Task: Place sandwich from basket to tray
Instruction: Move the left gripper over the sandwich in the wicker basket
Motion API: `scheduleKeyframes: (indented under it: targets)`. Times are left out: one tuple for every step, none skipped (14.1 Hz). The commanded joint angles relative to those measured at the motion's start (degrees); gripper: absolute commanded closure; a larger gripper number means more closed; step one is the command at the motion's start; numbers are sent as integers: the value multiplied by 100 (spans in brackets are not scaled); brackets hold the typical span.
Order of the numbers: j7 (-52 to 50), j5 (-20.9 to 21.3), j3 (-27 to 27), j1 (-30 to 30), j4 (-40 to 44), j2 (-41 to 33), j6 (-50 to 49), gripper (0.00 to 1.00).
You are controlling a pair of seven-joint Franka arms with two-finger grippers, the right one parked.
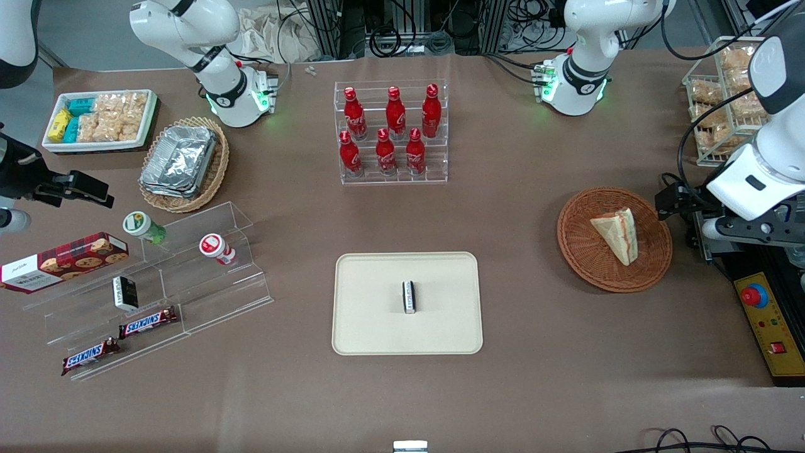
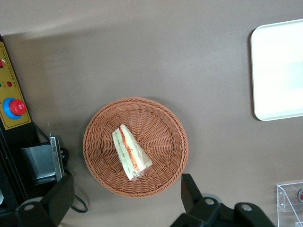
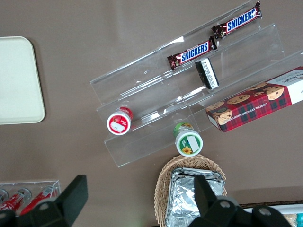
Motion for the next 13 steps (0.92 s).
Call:
scheduleKeyframes:
  targets:
    - [-133,126,-7,-35,267,190,-88,0]
    - [-98,134,-7,-35,293,208,-88,0]
    - [-106,126,-7,-26,302,217,-88,0]
    - [-115,126,1,-26,284,226,-88,0]
    - [-159,126,2,-17,223,234,-97,0]
    - [-290,134,2,-26,31,226,-123,0]
    - [-508,143,10,-26,-232,165,-27,0]
    - [-789,143,2,-26,-469,95,95,0]
    - [-1027,143,-7,-26,-802,-11,262,0]
    - [-1142,143,-7,-35,-1214,-151,533,0]
    - [-1239,143,-7,-35,-1758,-361,980,0]
    - [-1501,134,-7,-35,-2268,-546,1454,0]
    - [-1974,126,1,-35,-2639,-626,1798,0]
